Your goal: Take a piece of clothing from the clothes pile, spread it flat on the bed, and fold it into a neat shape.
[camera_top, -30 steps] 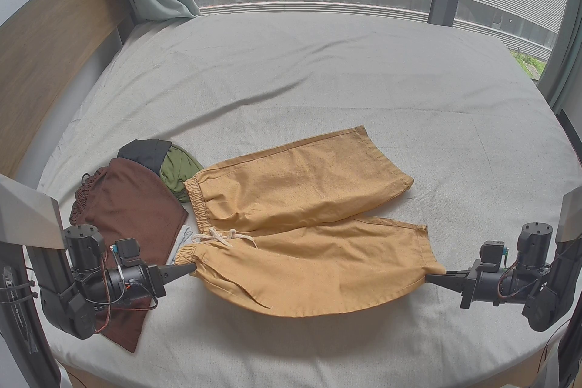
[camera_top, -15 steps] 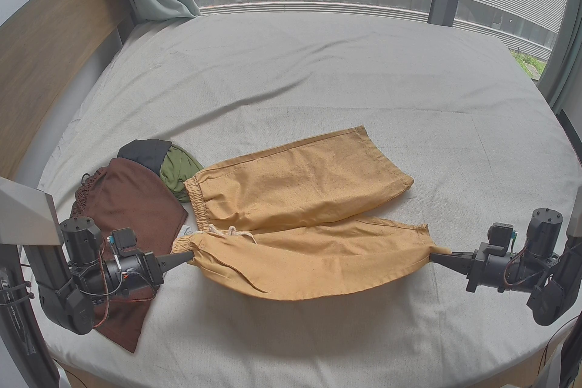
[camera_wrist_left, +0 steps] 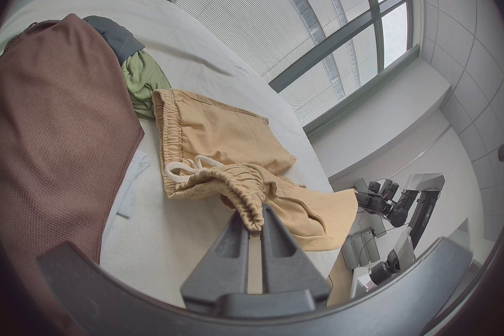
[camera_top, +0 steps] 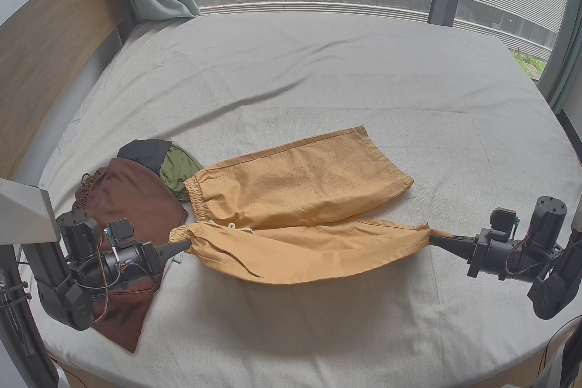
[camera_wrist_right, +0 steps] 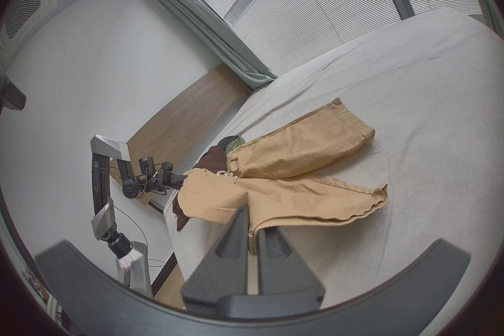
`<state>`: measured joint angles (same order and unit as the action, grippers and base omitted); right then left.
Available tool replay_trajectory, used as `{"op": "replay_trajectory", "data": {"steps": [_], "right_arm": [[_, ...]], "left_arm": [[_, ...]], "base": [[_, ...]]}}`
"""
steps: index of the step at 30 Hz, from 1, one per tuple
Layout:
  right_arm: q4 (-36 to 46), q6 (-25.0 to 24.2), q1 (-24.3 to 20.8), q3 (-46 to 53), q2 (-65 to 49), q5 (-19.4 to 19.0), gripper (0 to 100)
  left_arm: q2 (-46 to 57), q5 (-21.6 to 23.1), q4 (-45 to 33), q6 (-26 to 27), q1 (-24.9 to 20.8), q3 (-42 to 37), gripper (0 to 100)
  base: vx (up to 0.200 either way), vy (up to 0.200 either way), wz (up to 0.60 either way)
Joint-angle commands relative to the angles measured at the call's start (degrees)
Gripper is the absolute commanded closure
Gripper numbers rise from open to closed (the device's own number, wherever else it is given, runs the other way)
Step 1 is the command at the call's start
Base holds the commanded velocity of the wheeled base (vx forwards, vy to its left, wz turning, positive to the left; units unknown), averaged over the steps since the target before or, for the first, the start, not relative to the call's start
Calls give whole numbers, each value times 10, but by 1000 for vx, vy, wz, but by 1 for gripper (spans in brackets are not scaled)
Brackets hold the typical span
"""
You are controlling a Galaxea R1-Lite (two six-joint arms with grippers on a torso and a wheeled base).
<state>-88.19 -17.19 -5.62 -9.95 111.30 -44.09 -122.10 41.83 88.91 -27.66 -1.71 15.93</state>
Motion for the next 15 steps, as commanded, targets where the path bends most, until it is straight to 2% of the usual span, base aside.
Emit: {"op": "replay_trajectory", "data": {"steps": [1, 12, 15], "right_arm": [[-1, -12, 1, -12, -27, 0, 100], [-1, -29, 2, -46, -3, 22, 100], [-1, -39, 3, -61, -3, 22, 100]], "left_arm": [[1, -13, 0, -14, -1, 8, 100], [14, -19, 0, -21, -1, 13, 100], [14, -35, 0, -21, -8, 16, 100]], "base": [[0, 0, 0], [0, 0, 0], [0, 0, 0]]}}
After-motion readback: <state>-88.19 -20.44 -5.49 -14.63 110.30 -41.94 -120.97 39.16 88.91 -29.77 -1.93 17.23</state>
